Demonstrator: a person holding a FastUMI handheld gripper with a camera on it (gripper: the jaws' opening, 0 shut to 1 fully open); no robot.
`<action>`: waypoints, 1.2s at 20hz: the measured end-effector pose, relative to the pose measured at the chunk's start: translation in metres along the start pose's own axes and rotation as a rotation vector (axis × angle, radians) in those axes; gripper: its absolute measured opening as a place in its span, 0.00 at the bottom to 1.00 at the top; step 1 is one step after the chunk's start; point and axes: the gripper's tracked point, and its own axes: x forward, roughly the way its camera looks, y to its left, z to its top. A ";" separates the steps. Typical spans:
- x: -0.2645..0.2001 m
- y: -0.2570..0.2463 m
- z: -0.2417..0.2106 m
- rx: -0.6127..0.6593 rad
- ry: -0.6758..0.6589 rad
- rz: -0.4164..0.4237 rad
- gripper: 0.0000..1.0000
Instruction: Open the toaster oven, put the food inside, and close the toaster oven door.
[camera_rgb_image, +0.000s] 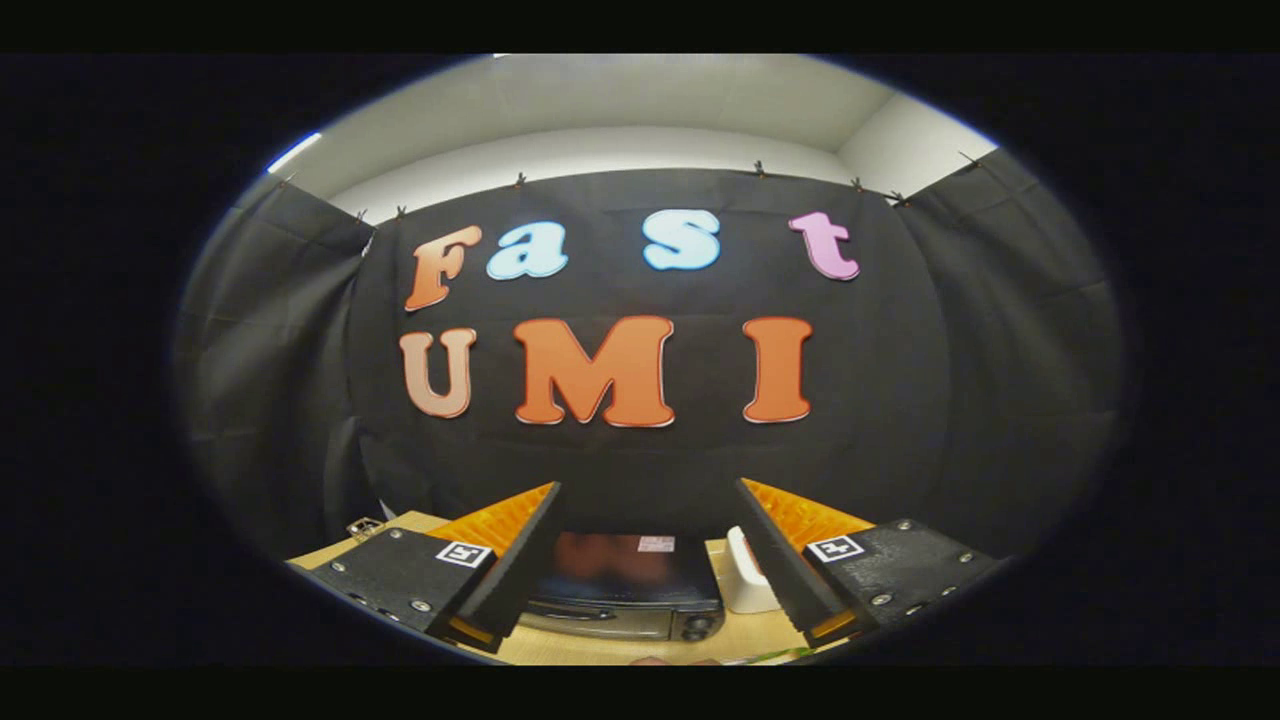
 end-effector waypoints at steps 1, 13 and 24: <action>0.002 0.008 -0.014 0.006 0.028 0.014 0.99; 0.034 0.070 -0.176 0.001 0.396 0.031 0.99; 0.025 0.092 -0.209 -0.049 0.388 0.055 0.94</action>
